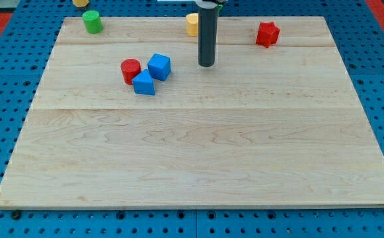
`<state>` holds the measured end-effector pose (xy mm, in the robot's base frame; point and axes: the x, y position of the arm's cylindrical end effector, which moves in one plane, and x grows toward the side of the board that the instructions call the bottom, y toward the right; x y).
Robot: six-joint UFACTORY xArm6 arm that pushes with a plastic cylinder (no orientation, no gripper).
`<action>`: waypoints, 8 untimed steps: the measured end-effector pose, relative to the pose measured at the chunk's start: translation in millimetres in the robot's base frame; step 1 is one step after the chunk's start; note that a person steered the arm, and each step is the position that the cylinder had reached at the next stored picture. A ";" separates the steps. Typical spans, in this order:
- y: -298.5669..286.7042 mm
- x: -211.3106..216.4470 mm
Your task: Push the blue triangle to the top right
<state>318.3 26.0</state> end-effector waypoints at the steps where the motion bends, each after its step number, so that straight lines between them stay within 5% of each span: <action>1: 25.3 -36.4; 3: 84.8 -106.0; 4: 138.2 -68.5; 5: 142.0 15.9; 7: -57.0 173.3; 8: -167.3 132.2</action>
<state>450.5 -141.3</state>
